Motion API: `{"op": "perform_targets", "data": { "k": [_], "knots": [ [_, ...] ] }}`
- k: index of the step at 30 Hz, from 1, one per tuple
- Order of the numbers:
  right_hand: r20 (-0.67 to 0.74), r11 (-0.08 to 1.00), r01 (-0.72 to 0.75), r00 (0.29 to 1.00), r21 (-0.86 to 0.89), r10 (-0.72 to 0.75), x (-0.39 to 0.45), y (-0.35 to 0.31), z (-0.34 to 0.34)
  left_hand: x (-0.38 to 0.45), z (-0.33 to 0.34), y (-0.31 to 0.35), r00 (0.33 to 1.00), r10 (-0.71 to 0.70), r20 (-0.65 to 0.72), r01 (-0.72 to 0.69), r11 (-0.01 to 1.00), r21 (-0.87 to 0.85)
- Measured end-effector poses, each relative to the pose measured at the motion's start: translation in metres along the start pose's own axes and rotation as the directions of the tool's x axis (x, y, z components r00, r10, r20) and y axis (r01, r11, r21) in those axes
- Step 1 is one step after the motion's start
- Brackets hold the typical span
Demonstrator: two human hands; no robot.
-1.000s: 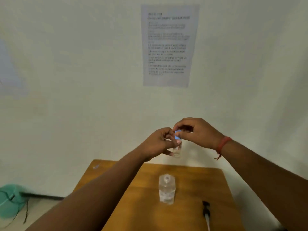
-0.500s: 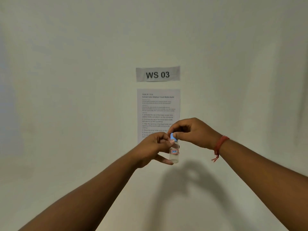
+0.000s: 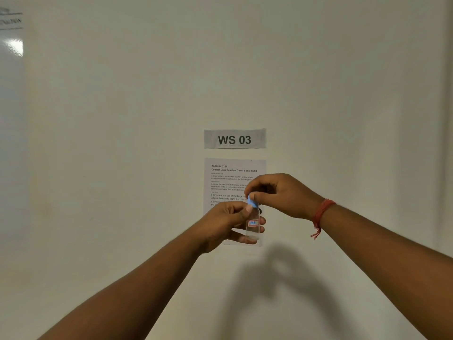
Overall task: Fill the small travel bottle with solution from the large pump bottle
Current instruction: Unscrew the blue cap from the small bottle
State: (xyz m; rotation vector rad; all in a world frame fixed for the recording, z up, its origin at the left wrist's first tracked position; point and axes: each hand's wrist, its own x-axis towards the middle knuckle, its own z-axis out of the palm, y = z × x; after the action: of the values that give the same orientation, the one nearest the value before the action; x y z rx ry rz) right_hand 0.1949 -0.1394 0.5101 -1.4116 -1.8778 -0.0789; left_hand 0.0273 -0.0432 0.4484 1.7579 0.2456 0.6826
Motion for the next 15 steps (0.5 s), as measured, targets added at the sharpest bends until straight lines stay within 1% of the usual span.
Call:
{"op": "perform_targets", "data": {
  "k": [2, 6, 15],
  "knots": [
    [-0.014, 0.998, 0.014, 1.000, -0.064, -0.015, 0.004, -0.002, -0.002, 0.000, 0.000, 0.005, 1.000, 0.014, -0.012, -0.014, 1.000, 0.000],
    [0.020, 0.983, 0.014, 1.000, -0.185, -0.010, 0.011, -0.007, -0.006, 0.003, 0.000, 0.013, 0.999, 0.036, -0.026, -0.036, 0.999, 0.011],
    [0.099, 0.974, 0.039, 0.995, -0.223, -0.017, 0.016, -0.019, -0.018, 0.003, 0.003, 0.022, 0.996, 0.072, -0.043, -0.071, 0.997, 0.020]
  ]
}}
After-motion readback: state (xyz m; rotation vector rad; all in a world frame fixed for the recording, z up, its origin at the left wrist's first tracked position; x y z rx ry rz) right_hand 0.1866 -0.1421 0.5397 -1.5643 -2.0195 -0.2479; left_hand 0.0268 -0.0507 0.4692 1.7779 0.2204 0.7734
